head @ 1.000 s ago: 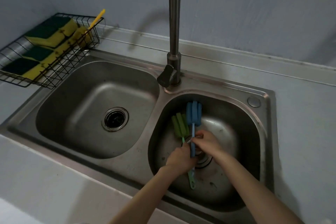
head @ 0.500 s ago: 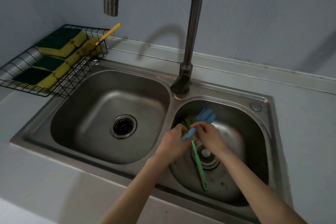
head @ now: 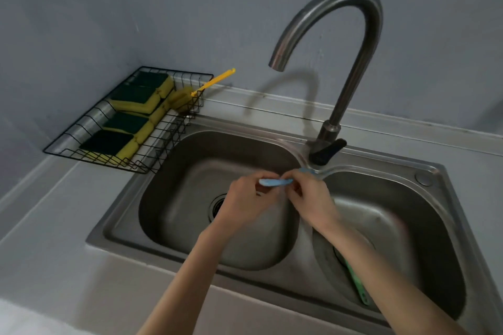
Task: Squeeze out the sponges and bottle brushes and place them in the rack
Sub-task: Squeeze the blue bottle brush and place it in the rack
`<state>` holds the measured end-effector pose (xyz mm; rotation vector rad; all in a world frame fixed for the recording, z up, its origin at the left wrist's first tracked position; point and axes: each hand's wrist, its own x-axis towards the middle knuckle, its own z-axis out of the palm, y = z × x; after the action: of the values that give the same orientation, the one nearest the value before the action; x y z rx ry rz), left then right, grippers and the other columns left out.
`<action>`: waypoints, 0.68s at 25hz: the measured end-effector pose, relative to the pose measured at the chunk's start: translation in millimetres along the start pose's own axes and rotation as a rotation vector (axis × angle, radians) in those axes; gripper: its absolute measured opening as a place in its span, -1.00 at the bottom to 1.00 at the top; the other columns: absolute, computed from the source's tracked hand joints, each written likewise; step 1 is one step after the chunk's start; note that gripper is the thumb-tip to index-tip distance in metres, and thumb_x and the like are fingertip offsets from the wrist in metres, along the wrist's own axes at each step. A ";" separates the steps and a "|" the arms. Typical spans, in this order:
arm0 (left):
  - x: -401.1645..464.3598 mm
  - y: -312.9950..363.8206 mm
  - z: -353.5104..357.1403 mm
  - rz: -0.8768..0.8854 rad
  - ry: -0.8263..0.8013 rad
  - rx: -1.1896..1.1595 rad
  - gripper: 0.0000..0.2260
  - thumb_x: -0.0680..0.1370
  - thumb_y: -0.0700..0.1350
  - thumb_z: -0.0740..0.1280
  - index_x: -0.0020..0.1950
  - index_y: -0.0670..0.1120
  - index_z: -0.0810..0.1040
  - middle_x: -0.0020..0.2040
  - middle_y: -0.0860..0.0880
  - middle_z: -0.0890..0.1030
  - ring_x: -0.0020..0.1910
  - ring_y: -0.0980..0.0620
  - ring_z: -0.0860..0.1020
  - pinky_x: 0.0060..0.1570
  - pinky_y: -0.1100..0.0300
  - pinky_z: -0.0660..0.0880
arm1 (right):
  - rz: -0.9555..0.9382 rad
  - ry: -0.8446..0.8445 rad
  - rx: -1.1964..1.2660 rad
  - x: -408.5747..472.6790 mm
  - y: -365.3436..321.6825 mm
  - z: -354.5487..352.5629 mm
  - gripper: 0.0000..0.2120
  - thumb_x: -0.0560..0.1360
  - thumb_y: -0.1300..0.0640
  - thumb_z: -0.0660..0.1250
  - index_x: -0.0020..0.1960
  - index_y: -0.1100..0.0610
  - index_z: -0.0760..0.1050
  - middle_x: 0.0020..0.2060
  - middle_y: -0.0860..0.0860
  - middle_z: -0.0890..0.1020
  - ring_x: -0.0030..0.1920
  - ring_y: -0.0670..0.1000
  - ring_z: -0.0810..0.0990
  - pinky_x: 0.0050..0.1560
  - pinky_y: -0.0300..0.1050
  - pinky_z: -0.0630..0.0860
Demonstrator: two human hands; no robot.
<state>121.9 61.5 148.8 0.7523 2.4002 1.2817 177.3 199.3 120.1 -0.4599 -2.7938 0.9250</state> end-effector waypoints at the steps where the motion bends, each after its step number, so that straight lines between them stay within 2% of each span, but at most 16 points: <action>1: -0.9 -4.3 -12.8 0.012 0.026 -0.037 -0.81 0.49 -0.17 0.32 0.09 -0.11 0.58 -0.14 0.09 0.56 -0.23 0.26 0.52 -0.24 0.62 0.37 | -0.032 -0.002 -0.015 3.9 -13.7 4.3 -0.77 0.49 0.21 0.25 0.13 0.16 0.53 -0.13 0.04 0.50 -0.13 0.03 0.53 -0.15 -0.26 0.30; 4: -2.6 -19.2 -47.9 0.036 0.067 -0.102 -0.85 0.50 -0.18 0.31 0.04 -0.09 0.58 -0.16 0.11 0.58 -0.22 0.32 0.50 -0.21 0.66 0.38 | -0.087 -0.021 -0.027 15.1 -53.8 20.6 -0.81 0.51 0.18 0.25 0.07 0.20 0.55 -0.17 0.02 0.40 -0.19 -0.01 0.46 -0.18 -0.17 0.36; 7: -3.9 -32.6 -75.8 0.045 0.107 -0.108 -0.90 0.50 -0.18 0.30 -0.01 -0.04 0.55 -0.21 0.19 0.53 -0.20 0.31 0.50 -0.21 0.65 0.39 | -0.100 -0.051 -0.007 24.5 -85.0 35.7 -0.83 0.51 0.18 0.25 0.04 0.21 0.55 -0.11 0.06 0.44 -0.14 0.02 0.49 -0.04 -0.04 0.51; 9: -3.3 -46.2 -94.6 0.045 0.141 -0.103 -0.88 0.50 -0.19 0.30 0.02 -0.10 0.56 -0.15 0.11 0.57 -0.15 0.24 0.52 -0.18 0.60 0.41 | -0.098 -0.058 0.032 32.5 -103.5 44.7 -0.81 0.51 0.19 0.26 0.09 0.19 0.55 -0.05 0.11 0.48 -0.08 0.06 0.53 0.02 -0.03 0.51; 12: 1.1 -63.8 -115.2 0.022 0.129 -0.091 -0.77 0.49 -0.16 0.32 0.14 -0.10 0.52 0.03 0.04 0.56 0.06 0.11 0.53 -0.07 0.47 0.43 | -0.110 -0.055 0.055 44.5 -123.6 50.2 -0.81 0.50 0.19 0.27 0.06 0.22 0.55 -0.05 0.17 0.53 -0.06 0.11 0.55 0.02 0.01 0.52; 15: 6.6 -72.3 -132.5 -0.020 0.065 -0.065 -0.64 0.48 -0.13 0.33 0.27 -0.07 0.43 0.11 0.11 0.48 0.14 0.19 0.42 0.11 0.34 0.34 | -0.099 -0.040 0.120 57.7 -146.4 42.6 -0.82 0.50 0.15 0.28 0.05 0.17 0.57 -0.10 0.23 0.61 -0.12 0.13 0.58 -0.04 0.00 0.53; 17: 12.8 -75.3 -143.0 -0.002 0.029 -0.055 -0.62 0.48 -0.13 0.34 0.29 -0.06 0.40 0.14 0.11 0.47 0.15 0.19 0.41 0.17 0.30 0.35 | -0.078 0.008 0.236 68.4 -163.5 34.1 -0.84 0.50 0.13 0.28 0.01 0.15 0.58 -0.12 0.28 0.64 -0.11 0.20 0.62 -0.01 0.10 0.56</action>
<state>17.1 -61.2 163.8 0.7199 2.3769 1.3609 65.7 79.1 195.6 -0.3171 -2.6286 1.2122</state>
